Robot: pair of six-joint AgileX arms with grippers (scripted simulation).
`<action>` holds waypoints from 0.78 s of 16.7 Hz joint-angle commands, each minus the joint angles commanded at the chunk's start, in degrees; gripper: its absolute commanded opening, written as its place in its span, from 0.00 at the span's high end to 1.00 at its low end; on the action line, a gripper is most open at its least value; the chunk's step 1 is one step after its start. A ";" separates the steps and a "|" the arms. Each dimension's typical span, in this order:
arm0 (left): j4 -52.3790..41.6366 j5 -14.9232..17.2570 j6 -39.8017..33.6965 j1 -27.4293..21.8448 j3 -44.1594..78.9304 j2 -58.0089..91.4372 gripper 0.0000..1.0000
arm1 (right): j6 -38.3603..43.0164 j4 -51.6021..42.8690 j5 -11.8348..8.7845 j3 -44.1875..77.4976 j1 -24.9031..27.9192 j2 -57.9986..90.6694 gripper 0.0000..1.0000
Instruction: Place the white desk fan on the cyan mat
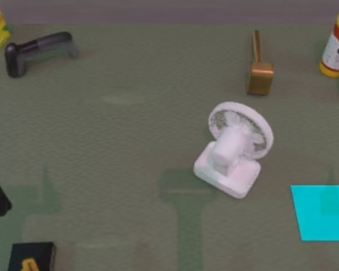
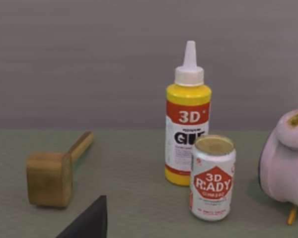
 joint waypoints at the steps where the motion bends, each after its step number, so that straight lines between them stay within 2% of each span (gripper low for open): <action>1: 0.00 0.00 0.00 0.00 0.00 0.00 0.00 | 0.00 0.00 0.00 0.00 0.00 0.00 0.00; 4: 0.00 0.00 0.00 0.00 0.00 0.00 0.00 | -0.53 -1.70 -0.05 1.72 0.63 1.72 0.00; 7: 0.00 0.00 0.00 0.00 0.00 0.00 0.00 | -2.33 -7.99 -0.10 8.83 2.77 8.81 0.00; 13: 0.00 0.00 0.00 0.00 0.00 0.00 0.00 | -8.01 -28.77 0.05 37.43 9.63 37.14 0.00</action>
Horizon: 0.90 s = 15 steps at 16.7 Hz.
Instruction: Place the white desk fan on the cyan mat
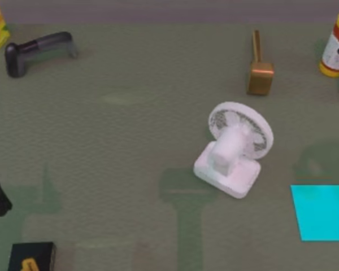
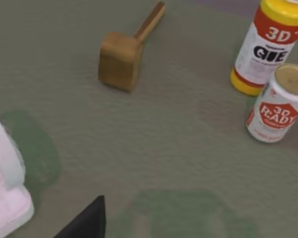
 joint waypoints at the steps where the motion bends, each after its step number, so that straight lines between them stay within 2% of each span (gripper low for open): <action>1: 0.00 0.00 0.00 0.00 0.00 0.00 0.00 | -1.14 -4.18 0.03 6.04 1.41 5.96 0.00; 10: 0.00 0.00 0.00 0.00 0.00 0.00 0.00 | -11.31 -41.64 0.16 61.62 14.15 60.77 0.00; 15: 0.00 0.00 0.00 0.00 0.00 0.00 0.00 | -15.37 -56.36 0.19 83.21 19.13 82.39 0.00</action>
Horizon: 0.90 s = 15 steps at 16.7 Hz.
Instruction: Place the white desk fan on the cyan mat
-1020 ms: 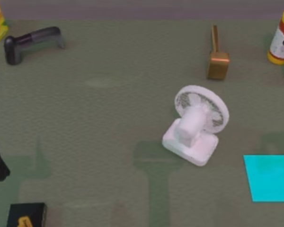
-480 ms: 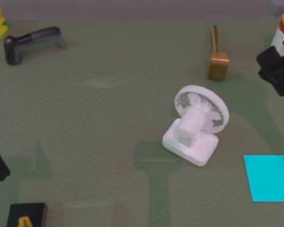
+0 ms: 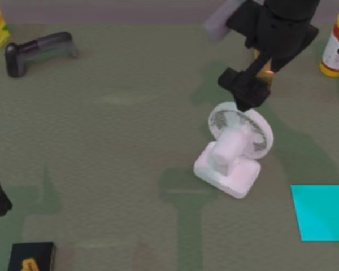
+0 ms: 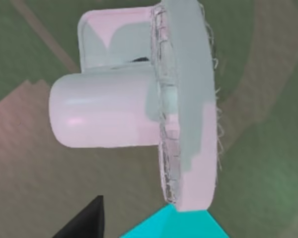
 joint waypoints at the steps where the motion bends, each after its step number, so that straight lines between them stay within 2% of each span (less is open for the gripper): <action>1: 0.00 0.00 0.00 0.00 0.00 0.00 0.00 | -0.56 -1.99 0.00 2.70 0.67 2.74 0.00; 4: 0.00 0.00 0.00 0.00 0.00 0.00 0.00 | -1.54 -5.51 0.02 7.22 1.84 7.36 0.00; 10: 0.00 0.00 0.00 0.00 0.00 0.00 0.00 | -1.60 -5.47 0.02 7.23 1.67 7.62 0.00; 15: 0.00 0.00 0.00 0.00 0.00 0.00 0.00 | -1.64 1.67 0.01 -1.44 1.93 6.31 0.00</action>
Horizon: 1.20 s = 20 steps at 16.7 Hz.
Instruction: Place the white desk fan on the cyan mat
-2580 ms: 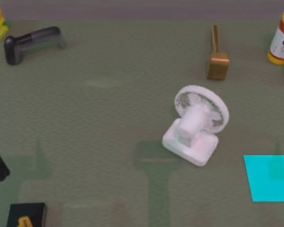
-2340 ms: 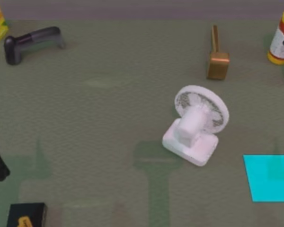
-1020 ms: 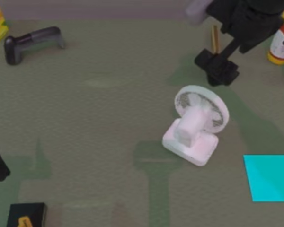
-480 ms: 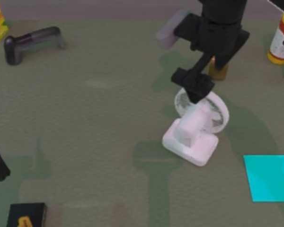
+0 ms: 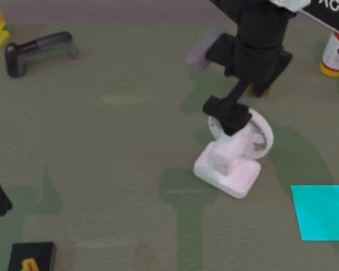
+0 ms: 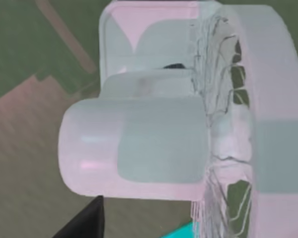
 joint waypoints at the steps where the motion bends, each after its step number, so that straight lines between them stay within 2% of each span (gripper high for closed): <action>1: 0.00 0.00 0.00 0.00 0.00 0.00 0.00 | 0.02 1.84 0.00 -2.22 0.04 -0.28 0.00; 4: 0.00 0.00 0.00 0.00 0.00 0.00 0.00 | 0.08 5.28 -0.01 -5.91 0.09 -0.77 0.00; 8: 0.00 0.00 0.00 0.00 0.00 0.00 0.00 | 0.08 5.35 -0.01 -5.98 0.10 -0.78 0.00; 20: 0.00 0.00 0.00 0.00 0.00 0.00 0.00 | 0.08 5.35 -0.01 -5.98 0.10 -0.78 0.90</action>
